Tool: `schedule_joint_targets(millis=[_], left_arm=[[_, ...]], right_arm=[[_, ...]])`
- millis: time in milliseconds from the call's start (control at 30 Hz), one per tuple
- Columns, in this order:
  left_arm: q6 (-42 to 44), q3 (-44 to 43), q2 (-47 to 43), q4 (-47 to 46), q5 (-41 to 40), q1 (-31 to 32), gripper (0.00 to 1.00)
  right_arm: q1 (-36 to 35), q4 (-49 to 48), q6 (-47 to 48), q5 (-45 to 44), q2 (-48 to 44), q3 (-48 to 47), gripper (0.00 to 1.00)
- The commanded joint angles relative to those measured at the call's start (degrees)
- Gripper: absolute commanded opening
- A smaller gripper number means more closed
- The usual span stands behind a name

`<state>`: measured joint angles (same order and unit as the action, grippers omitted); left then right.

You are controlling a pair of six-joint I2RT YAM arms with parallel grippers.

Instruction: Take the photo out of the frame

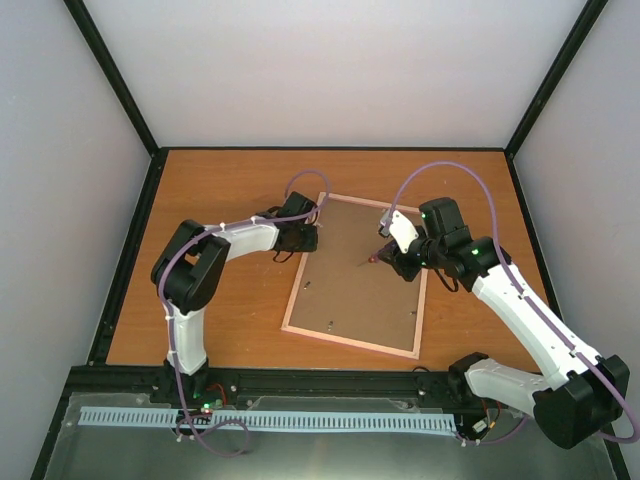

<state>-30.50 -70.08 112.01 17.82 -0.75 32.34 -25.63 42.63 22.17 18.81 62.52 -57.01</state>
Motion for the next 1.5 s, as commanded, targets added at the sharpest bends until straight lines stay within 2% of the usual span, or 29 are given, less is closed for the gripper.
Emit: schedule_joint_targets(millis=[0,233,400,600,1033,1467], left_arm=[[0.17,-0.02,0.66,2.46,-1.53,-0.52,0.2],[-2.43,11.19,-8.12,0.2,-3.08,-0.52,0.05],[-5.04,19.49,-14.39,-1.35,-2.78,-0.52,0.02],[-6.16,25.28,-18.34,-3.37,-2.86,-0.52,0.01],[-5.27,28.65,-21.37,-8.12,1.81,-0.52,0.01],[-7.09,30.55,-21.14,-11.71,4.08,-0.52,0.01]], right_arm=[[0.4,-1.64,-0.36,1.06,-0.86,0.7,0.03],[0.4,-3.3,0.13,2.17,1.39,0.01,0.03],[0.32,-4.8,-1.06,6.86,7.18,-3.72,0.03],[-0.92,-5.88,-3.53,10.8,17.21,-11.79,0.03],[-6.28,-6.24,-10.39,14.14,35.94,-27.33,0.03],[-7.91,-4.64,-12.43,14.91,45.73,-34.94,0.03]])
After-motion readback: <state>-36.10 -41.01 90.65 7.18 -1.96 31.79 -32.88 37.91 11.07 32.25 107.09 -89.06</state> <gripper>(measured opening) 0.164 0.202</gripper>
